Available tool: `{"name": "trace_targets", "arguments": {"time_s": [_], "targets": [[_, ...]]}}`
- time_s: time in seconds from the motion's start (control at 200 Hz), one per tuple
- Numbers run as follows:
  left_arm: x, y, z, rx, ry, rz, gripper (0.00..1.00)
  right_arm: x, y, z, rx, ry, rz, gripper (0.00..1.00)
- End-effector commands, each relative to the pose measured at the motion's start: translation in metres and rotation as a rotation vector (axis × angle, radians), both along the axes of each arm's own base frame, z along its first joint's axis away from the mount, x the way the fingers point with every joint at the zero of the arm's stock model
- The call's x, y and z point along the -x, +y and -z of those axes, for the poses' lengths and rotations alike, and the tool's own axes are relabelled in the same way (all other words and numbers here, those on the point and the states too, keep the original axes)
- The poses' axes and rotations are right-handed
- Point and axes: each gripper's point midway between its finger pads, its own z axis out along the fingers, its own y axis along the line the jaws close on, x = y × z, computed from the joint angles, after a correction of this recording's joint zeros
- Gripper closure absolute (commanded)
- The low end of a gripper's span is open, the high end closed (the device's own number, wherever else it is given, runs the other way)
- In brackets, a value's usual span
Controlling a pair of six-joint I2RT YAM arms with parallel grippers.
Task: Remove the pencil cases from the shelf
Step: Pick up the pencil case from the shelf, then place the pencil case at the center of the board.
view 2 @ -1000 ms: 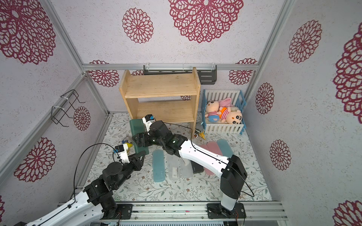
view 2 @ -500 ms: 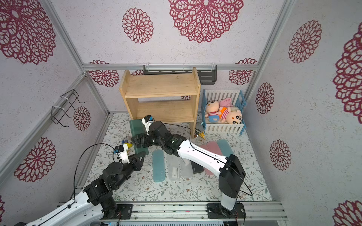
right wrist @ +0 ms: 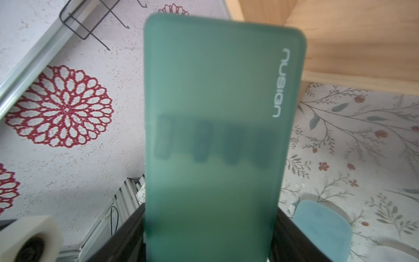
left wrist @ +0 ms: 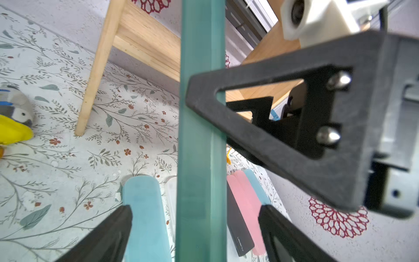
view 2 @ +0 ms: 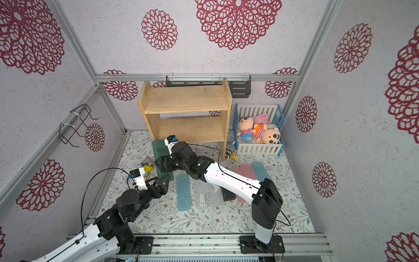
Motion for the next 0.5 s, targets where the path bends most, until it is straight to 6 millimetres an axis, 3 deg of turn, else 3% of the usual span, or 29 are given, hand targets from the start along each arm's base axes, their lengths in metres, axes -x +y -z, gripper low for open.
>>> {"name": "trace_targets", "arguments": {"time_s": [0.0, 0.165, 0.265, 0.375, 0.495], "targets": [[0.002, 0.029, 0.002, -0.052, 0.034, -0.128, 0.03, -0.011, -0.022, -0.013, 0.008, -0.035, 0.078, 0.37], [0.012, 0.081, -0.002, -0.11, 0.039, -0.338, 0.03, -0.002, -0.045, 0.032, 0.102, 0.056, 0.134, 0.37], [0.019, 0.106, -0.011, -0.147, 0.016, -0.421, 0.03, 0.01, -0.047, 0.059, 0.105, 0.12, 0.139, 0.37], [0.026, 0.127, -0.02, -0.197, -0.005, -0.491, 0.03, 0.022, -0.033, 0.081, 0.114, 0.171, 0.118, 0.37], [0.031, 0.141, -0.029, -0.245, -0.023, -0.539, 0.03, 0.03, -0.006, 0.091, 0.114, 0.204, 0.097, 0.37]]}}
